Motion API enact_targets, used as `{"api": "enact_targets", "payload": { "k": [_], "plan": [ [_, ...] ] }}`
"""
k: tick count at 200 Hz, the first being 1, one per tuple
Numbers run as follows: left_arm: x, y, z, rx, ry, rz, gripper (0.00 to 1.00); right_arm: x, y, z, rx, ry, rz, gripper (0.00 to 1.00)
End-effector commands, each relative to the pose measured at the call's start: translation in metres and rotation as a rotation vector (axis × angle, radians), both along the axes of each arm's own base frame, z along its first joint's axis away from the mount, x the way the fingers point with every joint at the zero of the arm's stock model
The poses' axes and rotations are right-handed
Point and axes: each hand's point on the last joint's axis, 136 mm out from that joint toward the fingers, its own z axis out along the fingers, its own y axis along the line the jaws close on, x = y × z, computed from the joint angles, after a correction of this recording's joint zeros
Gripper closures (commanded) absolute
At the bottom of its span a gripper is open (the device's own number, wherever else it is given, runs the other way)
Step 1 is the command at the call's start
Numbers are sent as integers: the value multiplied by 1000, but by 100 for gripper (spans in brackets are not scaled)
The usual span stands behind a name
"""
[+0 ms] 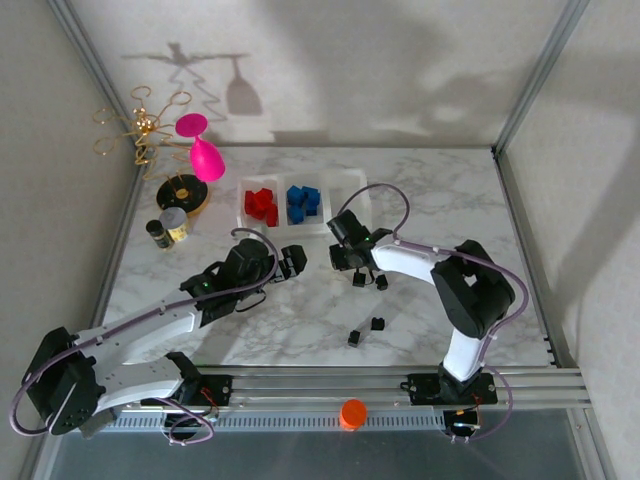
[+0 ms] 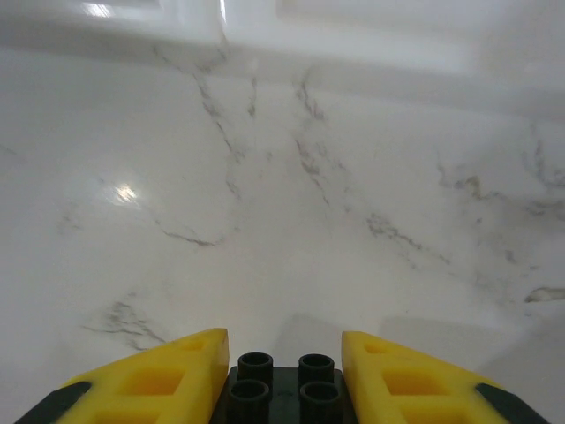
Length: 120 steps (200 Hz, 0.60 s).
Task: Sort the legos into containers by color
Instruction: Pick up the lego from the center of the table, then place the lego in the container.
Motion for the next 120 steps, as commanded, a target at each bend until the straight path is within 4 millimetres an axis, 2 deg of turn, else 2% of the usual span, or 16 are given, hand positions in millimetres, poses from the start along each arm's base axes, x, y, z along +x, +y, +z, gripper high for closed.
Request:
{"api": "enact_targets", "payload": {
  "k": [1, 28, 33, 56, 95, 120],
  "plan": [
    [10, -9, 22, -7, -58, -11, 0, 19, 3, 47, 41, -104, -7, 75],
    [17, -11, 29, 0, -76, -3, 0, 35, 4, 66, 45, -161, -10, 75],
    [19, -10, 30, 2, -79, 5, 0, 46, -6, 70, 48, -174, -38, 75],
    [28, -12, 41, 4, -104, 24, 0, 73, -8, 86, 68, -225, -60, 75],
    [48, -11, 53, 28, -124, 63, 1, 120, -9, 94, 27, -294, -78, 75],
    [60, -9, 53, 30, -122, 82, 0, 146, -10, 83, 19, -288, -104, 75]
  ]
}}
